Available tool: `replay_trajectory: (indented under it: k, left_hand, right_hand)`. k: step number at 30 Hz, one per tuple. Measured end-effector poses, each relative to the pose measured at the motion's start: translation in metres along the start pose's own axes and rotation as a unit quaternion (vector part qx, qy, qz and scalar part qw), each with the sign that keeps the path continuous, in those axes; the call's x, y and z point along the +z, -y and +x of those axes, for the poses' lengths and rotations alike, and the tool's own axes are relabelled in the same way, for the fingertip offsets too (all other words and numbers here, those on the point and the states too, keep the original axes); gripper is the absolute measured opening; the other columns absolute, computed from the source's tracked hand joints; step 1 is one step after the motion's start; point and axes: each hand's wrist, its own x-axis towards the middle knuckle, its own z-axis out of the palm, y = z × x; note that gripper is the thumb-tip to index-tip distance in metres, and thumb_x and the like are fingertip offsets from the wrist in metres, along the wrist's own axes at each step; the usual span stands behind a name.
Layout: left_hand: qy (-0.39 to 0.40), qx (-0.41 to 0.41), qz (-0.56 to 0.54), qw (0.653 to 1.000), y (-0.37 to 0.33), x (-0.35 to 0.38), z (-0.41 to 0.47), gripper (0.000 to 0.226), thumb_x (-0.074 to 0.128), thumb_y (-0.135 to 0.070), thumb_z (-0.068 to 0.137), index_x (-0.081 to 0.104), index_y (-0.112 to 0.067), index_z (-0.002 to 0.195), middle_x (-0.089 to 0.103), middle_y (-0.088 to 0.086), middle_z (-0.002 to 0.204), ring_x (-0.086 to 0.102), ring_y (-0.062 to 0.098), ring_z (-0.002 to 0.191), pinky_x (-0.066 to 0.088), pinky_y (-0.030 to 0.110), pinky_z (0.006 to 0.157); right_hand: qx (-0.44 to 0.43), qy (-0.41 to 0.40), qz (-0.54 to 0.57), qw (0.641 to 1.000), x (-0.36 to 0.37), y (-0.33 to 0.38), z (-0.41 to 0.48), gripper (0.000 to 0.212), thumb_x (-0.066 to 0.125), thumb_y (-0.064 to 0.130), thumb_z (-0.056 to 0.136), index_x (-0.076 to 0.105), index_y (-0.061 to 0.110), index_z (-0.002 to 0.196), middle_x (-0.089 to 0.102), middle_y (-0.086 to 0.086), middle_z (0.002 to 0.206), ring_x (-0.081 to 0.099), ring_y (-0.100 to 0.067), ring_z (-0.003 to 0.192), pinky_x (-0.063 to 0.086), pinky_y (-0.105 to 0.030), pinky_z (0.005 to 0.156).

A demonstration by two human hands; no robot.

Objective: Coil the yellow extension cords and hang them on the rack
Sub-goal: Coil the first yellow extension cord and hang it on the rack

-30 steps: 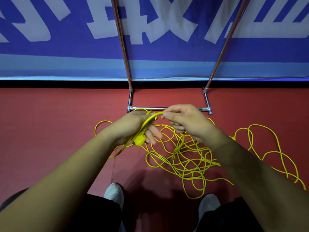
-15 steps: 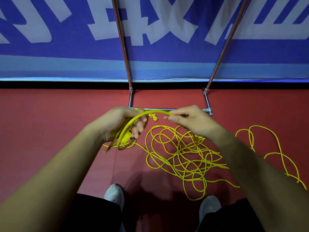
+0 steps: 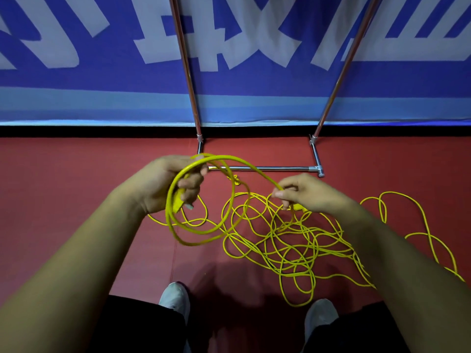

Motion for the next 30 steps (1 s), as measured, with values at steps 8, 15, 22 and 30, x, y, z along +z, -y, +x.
replay_trajectory:
  k: [8, 15, 22, 30]
  left_hand:
    - [0.003, -0.090, 0.175, 0.980, 0.017, 0.013, 0.005, 0.035, 0.055, -0.035, 0.085, 0.058, 0.000, 0.091, 0.064, 0.016, 0.063, 0.058, 0.023, 0.041, 0.047, 0.025, 0.042]
    - [0.021, -0.028, 0.133, 0.991, 0.026, 0.027, 0.010, 0.028, 0.055, -0.031, 0.091, 0.050, -0.008, 0.075, 0.032, -0.004, 0.043, 0.032, 0.009, 0.033, 0.033, 0.019, 0.040]
    - [0.018, -0.014, 0.030, 0.999, 0.015, 0.025, 0.010, 0.032, 0.051, -0.030, 0.086, 0.037, -0.020, 0.060, 0.028, -0.005, 0.046, 0.031, 0.011, 0.034, 0.027, 0.022, 0.039]
    - [0.038, 0.013, 0.044, 0.998, 0.014, 0.022, 0.006, 0.031, 0.054, -0.038, 0.091, 0.055, -0.008, 0.084, 0.023, -0.009, 0.043, 0.021, 0.005, 0.029, 0.020, 0.018, 0.041]
  right_hand:
    - [-0.120, -0.004, -0.062, 0.991, 0.016, 0.060, -0.011, 0.022, 0.063, 0.024, 0.092, 0.073, 0.017, 0.110, 0.073, -0.003, 0.108, 0.065, -0.016, 0.104, 0.046, -0.033, 0.092]
    - [-0.162, -0.103, -0.035, 0.981, 0.022, 0.070, -0.005, 0.014, 0.068, 0.033, 0.086, 0.069, 0.022, 0.078, 0.064, -0.004, 0.065, 0.051, -0.007, 0.058, 0.042, -0.032, 0.060]
    - [-0.067, -0.132, 0.013, 0.989, -0.001, 0.017, 0.009, 0.019, 0.067, 0.023, 0.088, 0.064, 0.011, 0.073, 0.055, 0.001, 0.060, 0.047, -0.008, 0.058, 0.039, -0.030, 0.060]
    - [-0.123, -0.190, 0.103, 0.969, 0.001, 0.035, 0.012, 0.015, 0.067, 0.025, 0.089, 0.073, 0.013, 0.084, 0.047, 0.010, 0.058, 0.036, -0.003, 0.056, 0.027, -0.023, 0.052]
